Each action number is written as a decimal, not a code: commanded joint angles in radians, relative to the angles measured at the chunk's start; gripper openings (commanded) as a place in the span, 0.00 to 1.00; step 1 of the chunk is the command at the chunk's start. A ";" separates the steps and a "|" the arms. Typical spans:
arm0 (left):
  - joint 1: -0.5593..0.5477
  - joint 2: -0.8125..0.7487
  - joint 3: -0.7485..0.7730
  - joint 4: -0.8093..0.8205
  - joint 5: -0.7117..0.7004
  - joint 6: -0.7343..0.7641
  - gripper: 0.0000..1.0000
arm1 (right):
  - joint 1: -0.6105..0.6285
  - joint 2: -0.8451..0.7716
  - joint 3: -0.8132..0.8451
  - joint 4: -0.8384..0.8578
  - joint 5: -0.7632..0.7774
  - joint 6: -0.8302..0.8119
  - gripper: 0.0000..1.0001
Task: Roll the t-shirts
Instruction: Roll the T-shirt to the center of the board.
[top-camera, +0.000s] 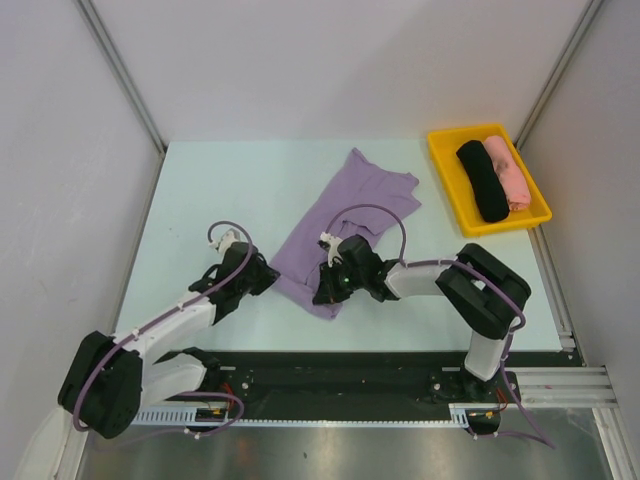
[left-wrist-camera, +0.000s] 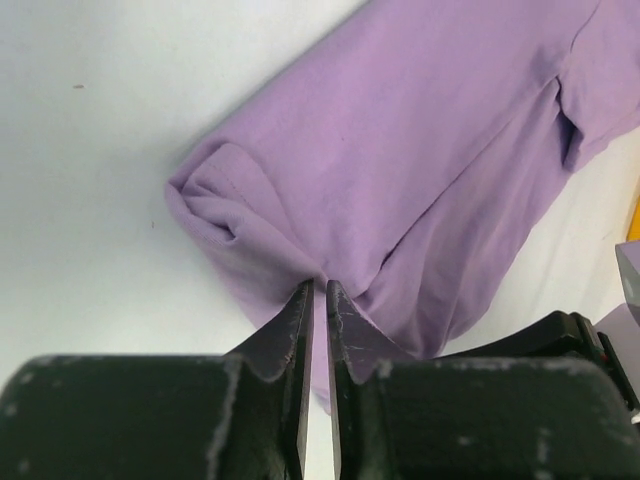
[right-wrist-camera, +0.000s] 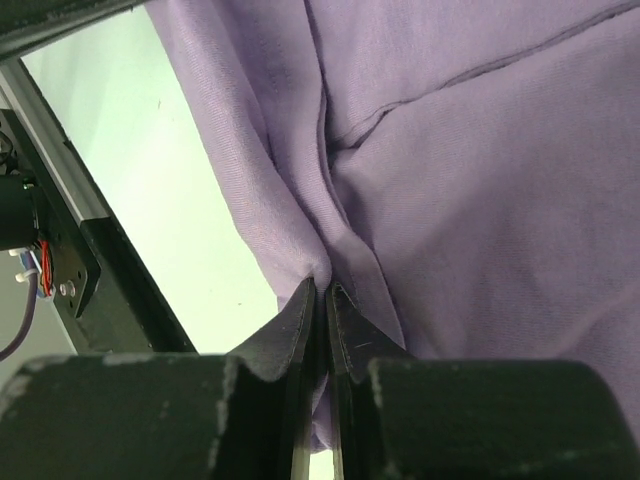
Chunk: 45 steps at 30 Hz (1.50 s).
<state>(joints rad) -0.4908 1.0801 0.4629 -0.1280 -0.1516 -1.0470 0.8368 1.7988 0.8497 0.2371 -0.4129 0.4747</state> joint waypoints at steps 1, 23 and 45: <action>0.035 0.039 0.010 0.071 0.018 0.036 0.13 | -0.007 0.019 0.035 -0.025 0.000 0.004 0.10; 0.058 0.233 0.036 0.108 0.000 0.039 0.11 | 0.025 -0.231 0.034 -0.267 0.152 -0.073 0.47; 0.058 0.233 0.052 0.088 0.000 0.042 0.10 | 0.091 -0.274 -0.006 -0.363 0.267 -0.085 0.22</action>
<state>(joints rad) -0.4419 1.3045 0.4812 -0.0311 -0.1452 -1.0344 0.9497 1.5314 0.8474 -0.1078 -0.1635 0.3939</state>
